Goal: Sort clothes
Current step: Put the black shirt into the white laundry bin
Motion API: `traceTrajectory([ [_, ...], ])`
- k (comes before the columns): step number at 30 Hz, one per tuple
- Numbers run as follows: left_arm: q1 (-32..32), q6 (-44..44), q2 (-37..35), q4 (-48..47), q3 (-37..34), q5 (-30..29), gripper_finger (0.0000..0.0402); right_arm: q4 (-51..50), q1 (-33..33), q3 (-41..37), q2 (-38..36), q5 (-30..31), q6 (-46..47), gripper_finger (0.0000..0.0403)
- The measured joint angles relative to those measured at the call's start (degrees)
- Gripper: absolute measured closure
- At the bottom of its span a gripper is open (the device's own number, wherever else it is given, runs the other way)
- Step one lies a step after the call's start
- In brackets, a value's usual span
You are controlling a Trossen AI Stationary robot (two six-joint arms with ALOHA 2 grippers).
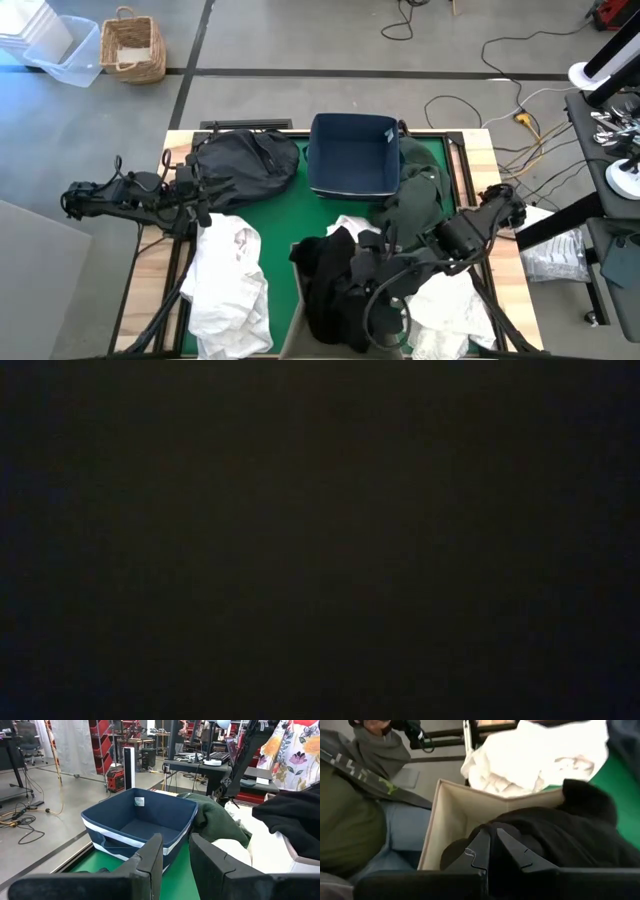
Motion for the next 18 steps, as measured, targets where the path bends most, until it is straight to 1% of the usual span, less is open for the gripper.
traceTrajectory([
  [10, 0.00, 0.01, 0.24, 0.06, -0.02, -0.09, 0.0325, -3.47, -2.01, -0.63, 2.57, -0.39, 5.95, 0.0390],
  [15, 0.00, 0.68, 0.74, 0.75, -0.02, -0.17, 0.0325, -3.79, -3.82, -0.63, 4.93, -0.43, 6.13, 0.0390],
  [18, 0.00, 1.02, 1.10, 1.03, -0.04, -0.20, 0.0325, -3.79, -5.07, -0.63, 6.67, -2.13, 6.09, 0.0390],
])
